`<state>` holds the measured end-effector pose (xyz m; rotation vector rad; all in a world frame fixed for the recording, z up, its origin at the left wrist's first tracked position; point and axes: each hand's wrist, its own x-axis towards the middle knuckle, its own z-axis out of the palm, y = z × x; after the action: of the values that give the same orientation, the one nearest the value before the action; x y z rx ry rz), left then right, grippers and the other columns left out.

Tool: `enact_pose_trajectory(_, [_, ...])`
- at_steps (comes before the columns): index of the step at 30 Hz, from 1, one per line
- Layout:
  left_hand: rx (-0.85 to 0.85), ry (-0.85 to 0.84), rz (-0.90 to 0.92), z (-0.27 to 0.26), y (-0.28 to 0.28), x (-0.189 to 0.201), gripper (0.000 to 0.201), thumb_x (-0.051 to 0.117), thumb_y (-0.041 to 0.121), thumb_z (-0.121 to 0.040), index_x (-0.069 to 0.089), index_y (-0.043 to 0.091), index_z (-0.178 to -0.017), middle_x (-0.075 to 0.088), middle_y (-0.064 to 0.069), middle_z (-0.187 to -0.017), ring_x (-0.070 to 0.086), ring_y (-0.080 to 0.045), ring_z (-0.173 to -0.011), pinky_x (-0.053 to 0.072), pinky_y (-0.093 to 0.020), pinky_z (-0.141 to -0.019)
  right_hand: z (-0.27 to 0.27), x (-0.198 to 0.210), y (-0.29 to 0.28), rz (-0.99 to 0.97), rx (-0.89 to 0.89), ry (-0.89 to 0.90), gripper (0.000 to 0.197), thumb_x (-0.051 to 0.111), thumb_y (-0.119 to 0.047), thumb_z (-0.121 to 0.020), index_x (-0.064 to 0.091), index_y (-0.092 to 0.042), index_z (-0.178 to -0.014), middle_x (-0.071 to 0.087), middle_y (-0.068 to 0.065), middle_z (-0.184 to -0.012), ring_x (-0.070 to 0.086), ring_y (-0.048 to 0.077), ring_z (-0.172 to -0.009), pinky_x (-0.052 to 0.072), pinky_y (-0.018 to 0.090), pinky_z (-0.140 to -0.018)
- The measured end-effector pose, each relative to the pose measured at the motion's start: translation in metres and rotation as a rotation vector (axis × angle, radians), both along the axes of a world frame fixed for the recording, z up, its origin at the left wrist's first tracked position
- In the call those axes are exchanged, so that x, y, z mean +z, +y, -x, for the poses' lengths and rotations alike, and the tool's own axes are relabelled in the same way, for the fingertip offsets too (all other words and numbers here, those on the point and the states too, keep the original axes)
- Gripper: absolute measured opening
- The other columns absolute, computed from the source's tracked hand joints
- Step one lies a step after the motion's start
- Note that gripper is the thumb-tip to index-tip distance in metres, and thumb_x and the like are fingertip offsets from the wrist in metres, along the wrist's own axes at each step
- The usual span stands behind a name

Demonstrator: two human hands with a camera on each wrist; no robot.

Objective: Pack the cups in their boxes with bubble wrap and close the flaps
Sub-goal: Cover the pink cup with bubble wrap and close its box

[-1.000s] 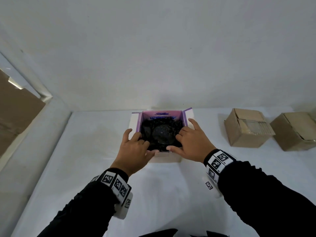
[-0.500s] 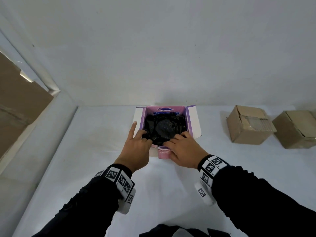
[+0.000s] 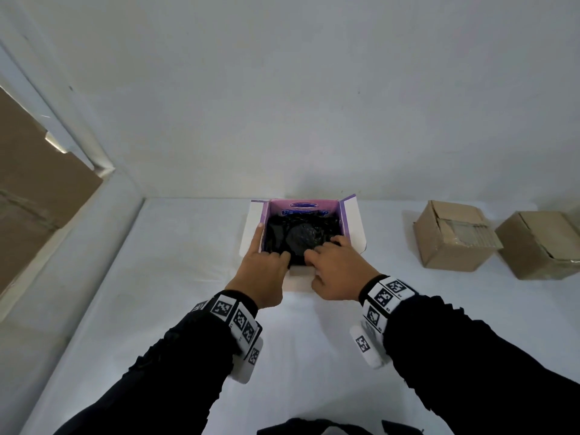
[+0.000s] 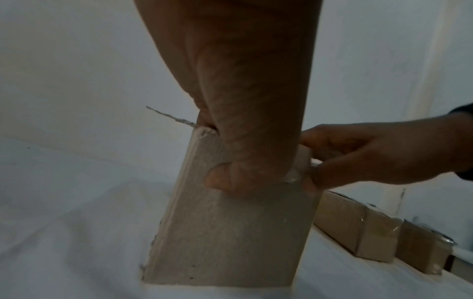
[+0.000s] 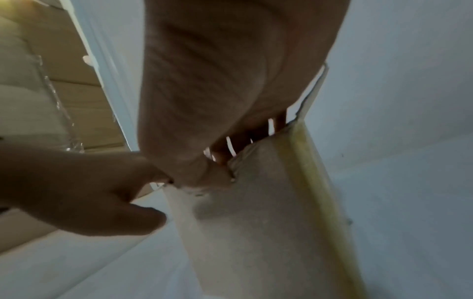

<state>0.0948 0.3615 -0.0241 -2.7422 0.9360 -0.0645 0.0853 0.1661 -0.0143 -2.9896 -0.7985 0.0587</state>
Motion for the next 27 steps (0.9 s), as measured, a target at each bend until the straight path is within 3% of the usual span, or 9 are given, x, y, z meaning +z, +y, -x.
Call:
enact_pose_trajectory(3, [-0.012,0.057,-0.100,0.000,-0.002,0.012,0.035,0.028,0.013,-0.061,0.054,0.016,-0.085,0.050,0.005,-0.058,0.052,-0.024,-0.058,-0.016,-0.055,-0.115,-0.005,-0.002,-0.019,0.026,0.011,-0.143,0.024,0.039,-0.031,-0.064,0.048,-0.019,-0.083,0.049,-0.003,-0.065,0.053,0.024,-0.067,0.033,0.047,-0.106])
enact_pose_trajectory(6, [-0.015,0.177,-0.157,-0.006,-0.006,0.020,0.024,0.046,0.016,-0.070,0.059,0.017,-0.092,0.060,0.005,-0.068,0.062,-0.022,-0.076,-0.020,-0.055,-0.114,-0.008,0.002,-0.026,0.179,-0.001,0.049,0.023,0.041,-0.026,-0.064,0.042,-0.021,-0.086,0.051,-0.002,-0.063,0.058,0.026,-0.070,0.016,0.043,-0.117])
enact_pose_trajectory(11, [0.032,0.385,-0.007,-0.029,-0.005,0.031,0.031,0.048,0.025,-0.074,0.066,0.020,-0.099,0.067,0.004,-0.094,0.059,-0.018,-0.102,-0.001,-0.048,-0.119,-0.036,0.021,-0.022,-0.095,-0.169,0.068,0.018,0.053,-0.020,-0.073,0.058,-0.020,-0.090,0.065,-0.003,-0.078,0.062,0.023,-0.080,0.037,0.033,-0.098])
enact_pose_trajectory(14, [0.007,0.093,0.089,-0.039,0.003,0.021,0.037,0.038,0.033,-0.077,0.069,0.023,-0.094,0.062,-0.001,-0.105,0.054,-0.025,-0.110,0.019,-0.055,-0.114,-0.052,0.016,-0.021,0.077,-0.185,-0.007,0.029,0.049,-0.033,-0.082,0.056,-0.019,-0.106,0.063,0.000,-0.107,0.057,0.022,-0.104,0.012,0.050,-0.116])
enact_pose_trajectory(16, [0.045,0.074,0.134,-0.041,0.006,0.014,0.044,0.036,0.040,-0.085,0.068,0.022,-0.108,0.060,-0.004,-0.122,0.046,-0.029,-0.127,0.007,-0.060,-0.114,-0.056,0.009,-0.019,0.225,-0.177,-0.004,0.048,0.046,-0.045,-0.083,0.053,-0.016,-0.120,0.055,0.005,-0.127,0.048,0.024,-0.123,-0.005,0.060,-0.114])
enact_pose_trajectory(19, [0.214,0.151,-0.041,-0.044,0.003,0.011,0.060,0.030,0.047,-0.095,0.034,0.017,-0.147,0.028,-0.003,-0.157,0.004,-0.029,-0.149,-0.015,-0.065,-0.111,-0.064,0.001,-0.020,0.365,-0.180,0.032,0.075,0.037,-0.060,-0.084,0.037,-0.014,-0.144,0.041,0.013,-0.146,0.031,0.026,-0.140,-0.021,0.065,-0.108])
enact_pose_trajectory(22, [0.244,0.209,-0.081,-0.050,-0.005,0.020,0.066,0.036,0.049,-0.093,0.022,0.021,-0.151,0.032,0.002,-0.153,-0.007,-0.032,-0.148,-0.018,-0.069,-0.106,-0.074,0.001,-0.015,0.398,-0.191,0.106,0.077,0.031,-0.063,-0.084,0.036,-0.015,-0.144,0.059,0.009,-0.127,0.041,0.027,-0.131,-0.025,0.064,-0.106])
enact_pose_trajectory(24, [0.246,0.216,-0.094,-0.055,-0.010,0.023,0.065,0.044,0.050,-0.088,0.032,0.024,-0.147,0.047,0.002,-0.141,-0.004,-0.035,-0.148,-0.019,-0.069,-0.104,-0.082,0.004,-0.011,0.355,-0.207,0.129,0.074,0.038,-0.063,-0.080,0.037,-0.017,-0.138,0.063,0.006,-0.117,0.048,0.028,-0.124,-0.024,0.065,-0.106])
enact_pose_trajectory(27, [0.274,0.235,-0.167,-0.061,-0.015,0.022,0.065,0.054,0.055,-0.081,0.047,0.022,-0.136,0.060,0.002,-0.124,-0.001,-0.042,-0.146,-0.021,-0.070,-0.103,-0.091,0.005,-0.008,0.338,-0.204,0.110,0.080,0.046,-0.061,-0.076,0.029,-0.020,-0.143,0.055,0.007,-0.131,0.047,0.029,-0.126,-0.021,0.066,-0.106])
